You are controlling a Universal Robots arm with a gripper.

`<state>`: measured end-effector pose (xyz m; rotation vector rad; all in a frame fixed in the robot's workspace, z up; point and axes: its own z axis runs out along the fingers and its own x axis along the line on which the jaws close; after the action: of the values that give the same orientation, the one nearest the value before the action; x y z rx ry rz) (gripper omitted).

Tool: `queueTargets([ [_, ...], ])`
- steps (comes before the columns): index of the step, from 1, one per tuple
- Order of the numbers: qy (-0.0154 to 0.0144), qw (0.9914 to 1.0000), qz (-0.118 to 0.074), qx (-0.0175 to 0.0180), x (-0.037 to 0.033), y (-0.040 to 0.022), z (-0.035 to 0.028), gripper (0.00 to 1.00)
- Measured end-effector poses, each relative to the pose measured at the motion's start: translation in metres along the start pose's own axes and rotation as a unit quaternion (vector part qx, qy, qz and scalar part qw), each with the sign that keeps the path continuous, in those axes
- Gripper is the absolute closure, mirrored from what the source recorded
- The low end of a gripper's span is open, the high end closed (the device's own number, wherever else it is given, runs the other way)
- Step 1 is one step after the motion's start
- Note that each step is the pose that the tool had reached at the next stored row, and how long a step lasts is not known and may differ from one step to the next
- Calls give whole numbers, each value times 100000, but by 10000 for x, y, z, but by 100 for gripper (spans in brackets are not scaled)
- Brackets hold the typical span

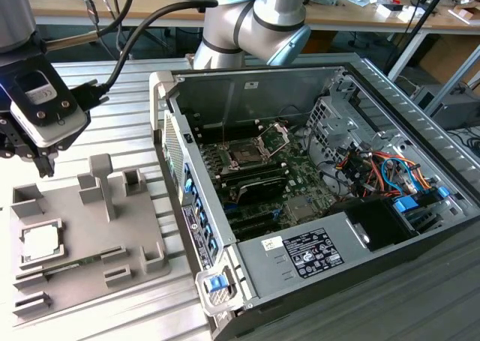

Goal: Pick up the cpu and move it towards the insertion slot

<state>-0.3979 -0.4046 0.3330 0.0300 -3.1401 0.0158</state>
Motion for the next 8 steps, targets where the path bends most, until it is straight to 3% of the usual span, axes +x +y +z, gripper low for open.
queueTargets([
  [8, 2, 100000, 1, 29, 2, 0, 16, 89],
])
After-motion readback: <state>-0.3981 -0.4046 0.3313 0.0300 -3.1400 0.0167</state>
